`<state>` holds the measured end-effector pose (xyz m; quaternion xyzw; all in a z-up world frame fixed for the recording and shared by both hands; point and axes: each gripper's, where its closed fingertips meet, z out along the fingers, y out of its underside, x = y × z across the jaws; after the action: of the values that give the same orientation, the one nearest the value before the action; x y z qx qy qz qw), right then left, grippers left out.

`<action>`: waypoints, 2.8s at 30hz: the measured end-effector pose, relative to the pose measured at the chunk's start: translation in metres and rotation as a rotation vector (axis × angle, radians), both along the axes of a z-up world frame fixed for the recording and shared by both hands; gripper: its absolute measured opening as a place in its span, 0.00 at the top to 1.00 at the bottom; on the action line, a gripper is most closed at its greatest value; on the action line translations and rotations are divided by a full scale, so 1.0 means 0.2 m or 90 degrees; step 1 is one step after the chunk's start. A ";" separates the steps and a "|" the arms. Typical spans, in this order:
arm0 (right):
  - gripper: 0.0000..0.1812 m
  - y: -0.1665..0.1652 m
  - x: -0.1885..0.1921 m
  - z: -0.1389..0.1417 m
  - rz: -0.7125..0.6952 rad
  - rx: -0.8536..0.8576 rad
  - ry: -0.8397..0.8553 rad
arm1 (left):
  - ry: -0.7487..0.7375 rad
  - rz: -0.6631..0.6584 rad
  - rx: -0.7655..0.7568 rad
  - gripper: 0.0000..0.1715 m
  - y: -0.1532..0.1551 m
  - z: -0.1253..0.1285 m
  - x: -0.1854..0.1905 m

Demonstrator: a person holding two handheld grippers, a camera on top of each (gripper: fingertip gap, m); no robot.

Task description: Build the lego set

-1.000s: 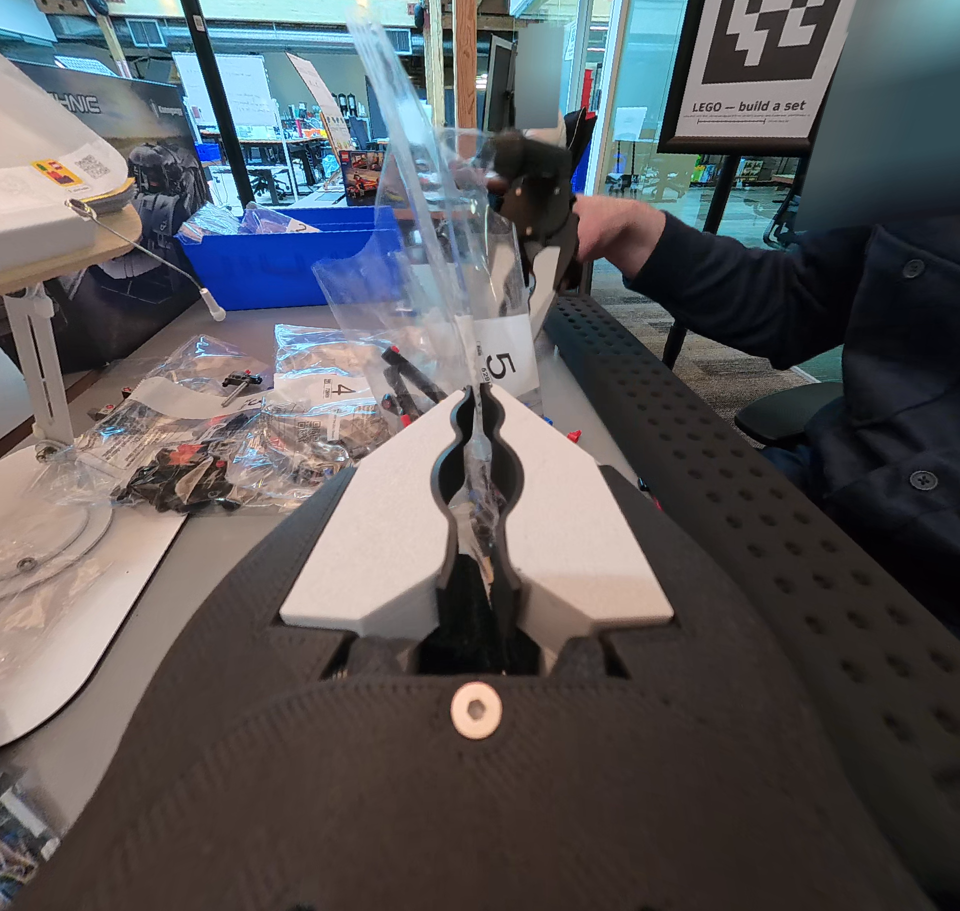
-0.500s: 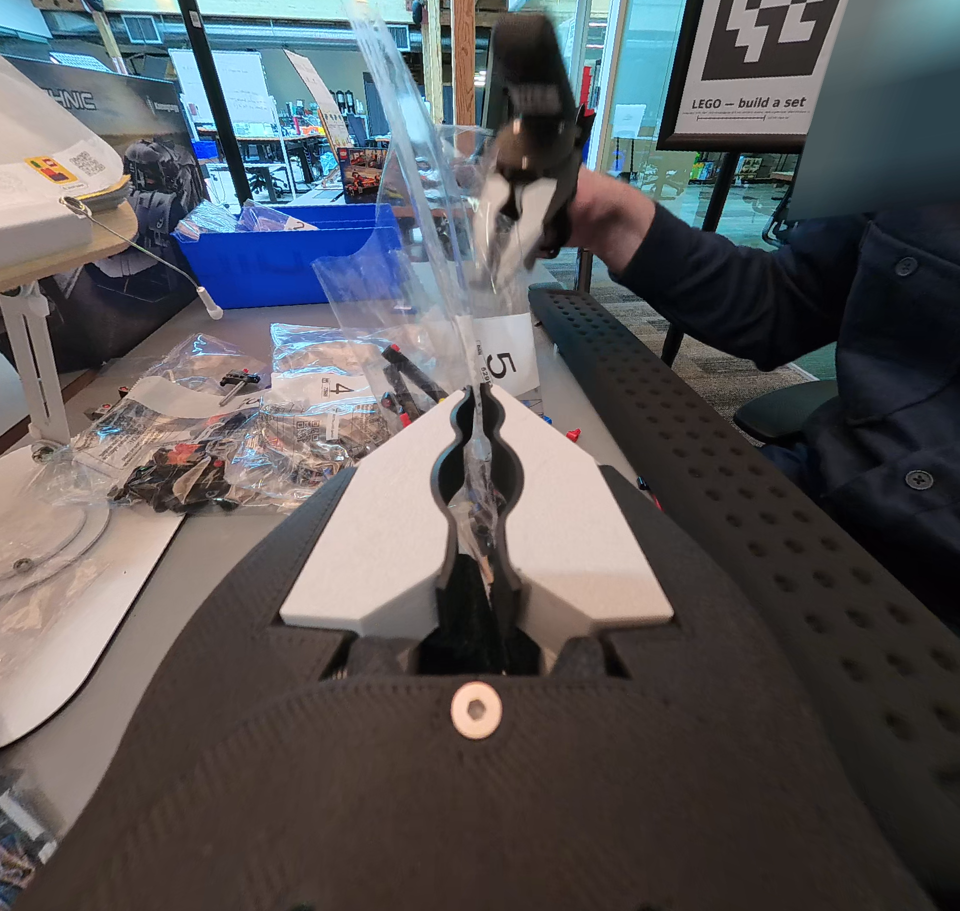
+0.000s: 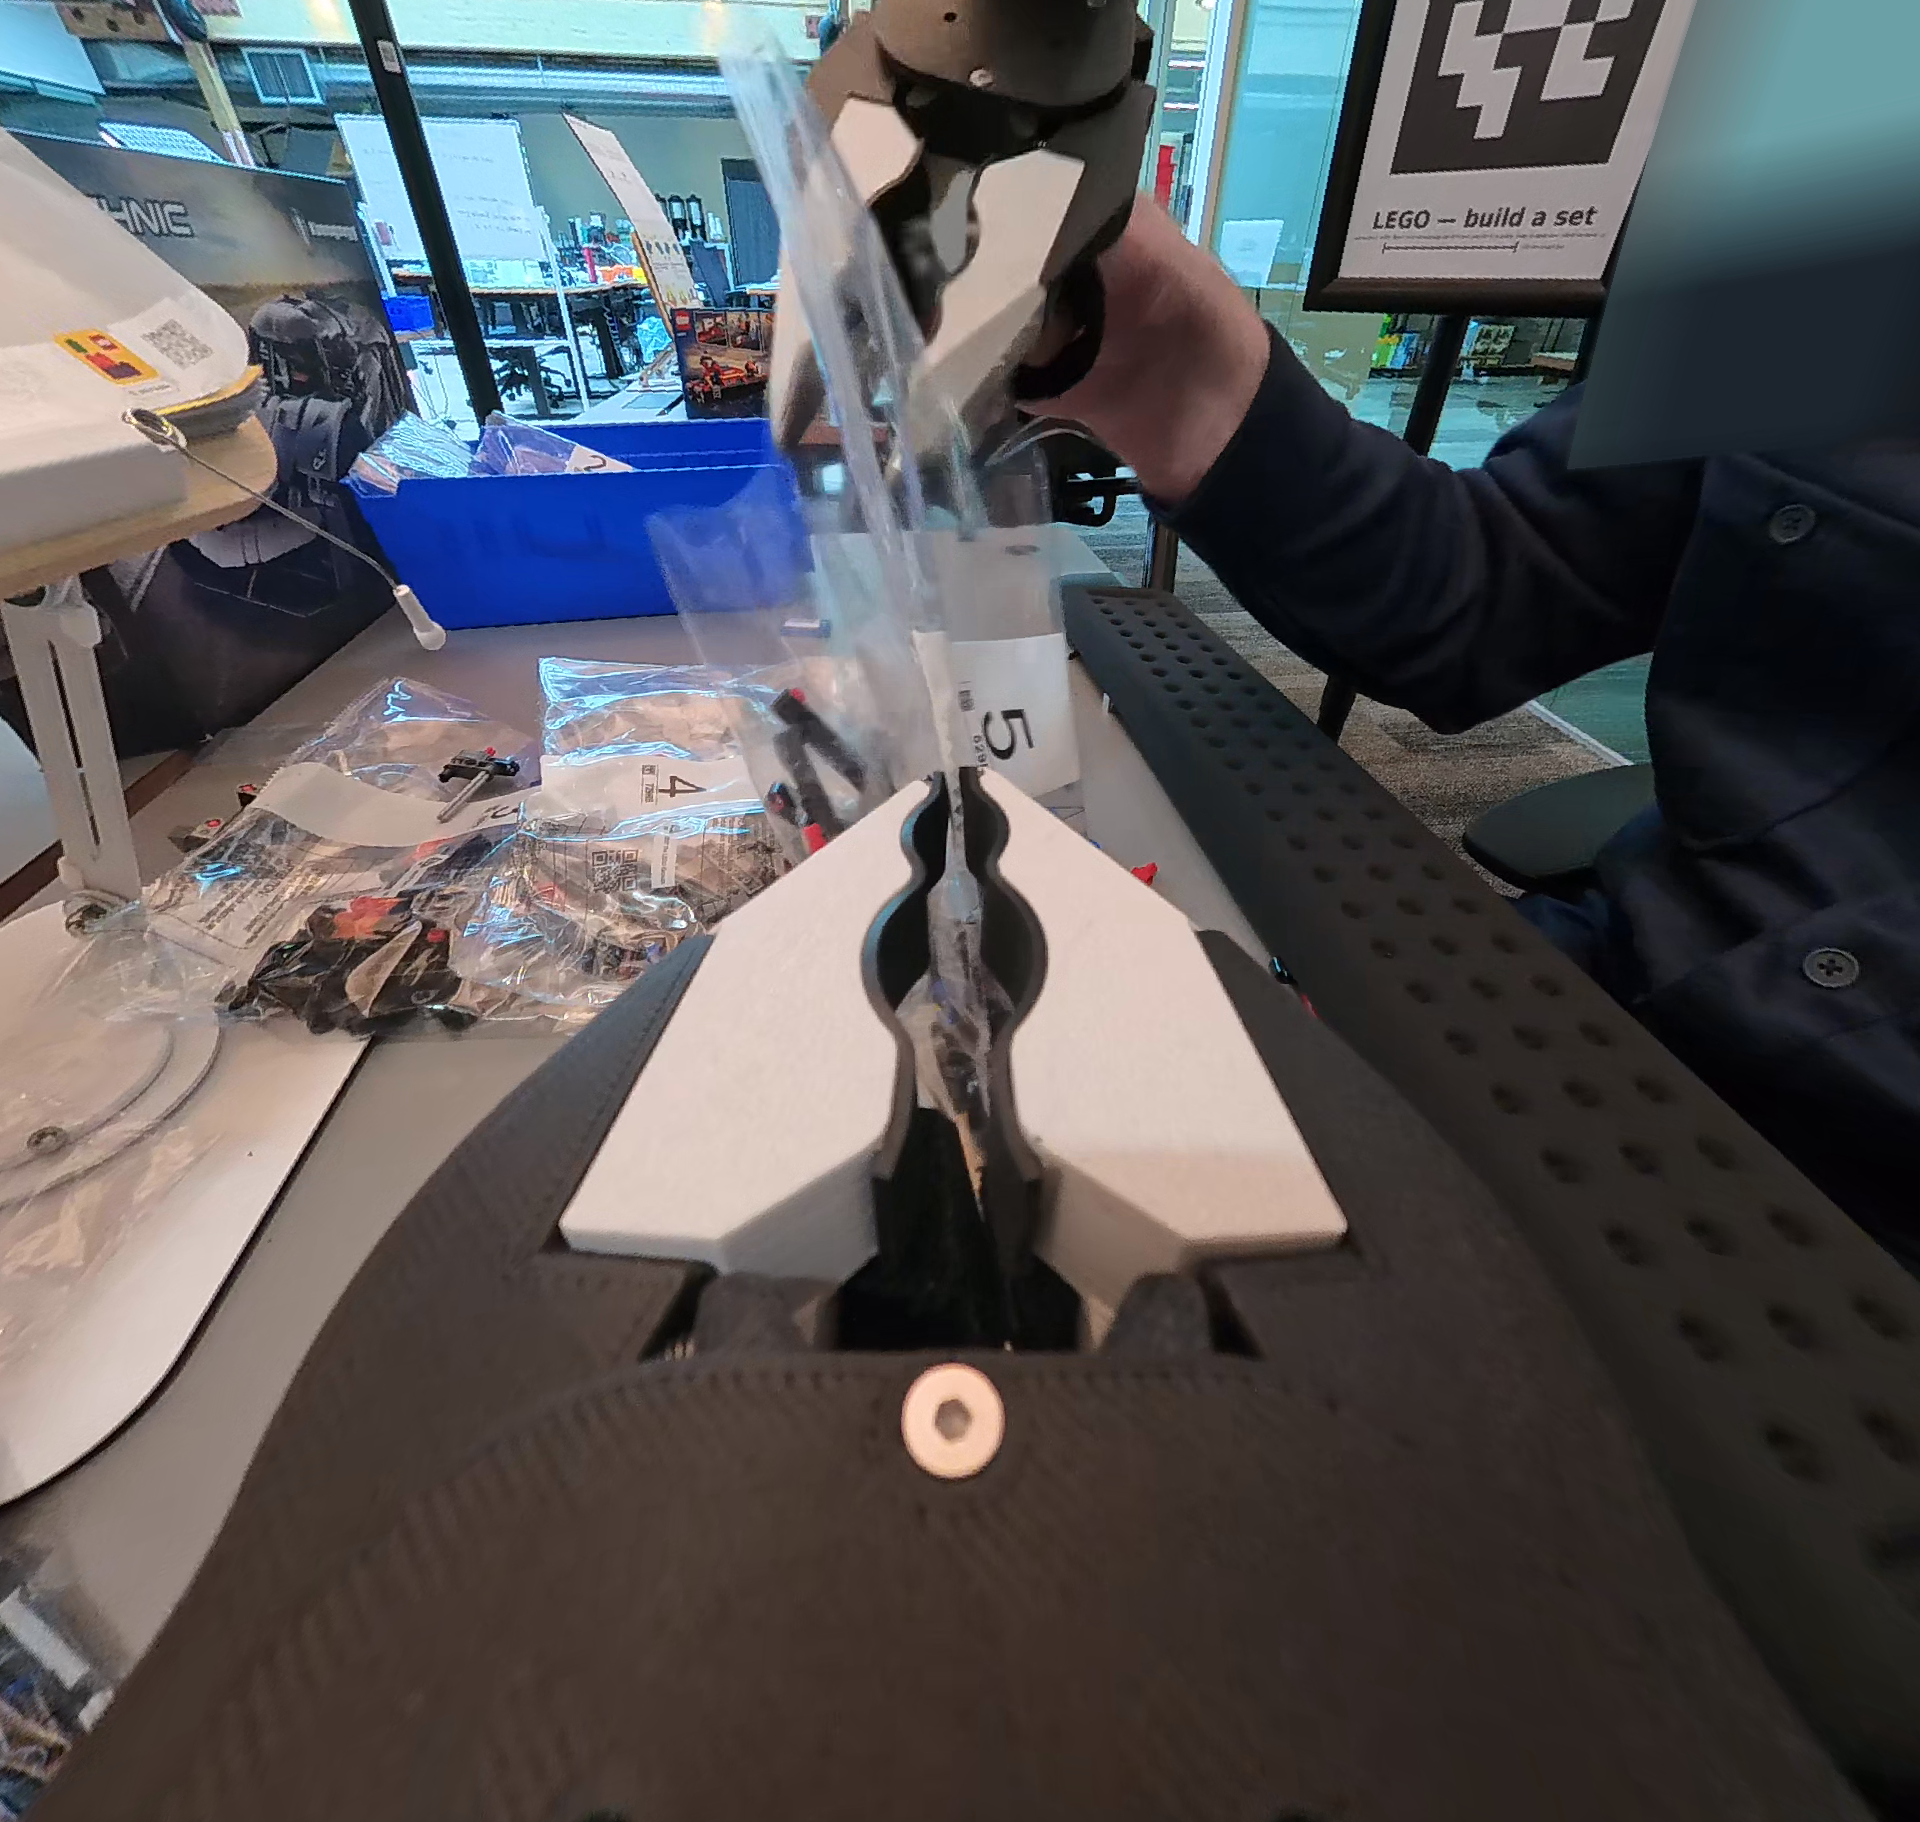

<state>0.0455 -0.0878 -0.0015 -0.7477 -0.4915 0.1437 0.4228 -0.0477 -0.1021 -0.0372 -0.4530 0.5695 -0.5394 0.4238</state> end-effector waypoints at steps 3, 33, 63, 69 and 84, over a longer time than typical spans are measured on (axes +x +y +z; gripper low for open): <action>0.89 -0.05 0.18 0.03 -0.041 -0.003 0.037 | 0.000 0.001 0.000 0.99 0.00 0.00 0.00; 0.99 -0.31 0.98 -0.85 -0.327 -0.305 -0.060 | 0.016 0.008 -0.005 0.99 0.02 -0.03 0.01; 0.90 -0.24 0.49 -0.29 -0.136 -0.150 0.045 | 0.013 0.002 -0.008 0.99 0.01 -0.04 0.01; 0.89 -0.51 0.78 -0.71 -0.218 -0.288 -0.049 | 0.018 0.003 -0.010 0.99 0.01 -0.05 0.02; 0.99 -0.49 0.79 -0.77 -0.246 -0.293 -0.031 | 0.026 0.004 -0.011 0.99 0.02 -0.06 0.02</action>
<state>0.2042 -0.1856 -0.1548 -0.9067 -0.3049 0.1500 0.2499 -0.0429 -0.0982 -0.0498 -0.4697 0.5718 -0.5335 0.4097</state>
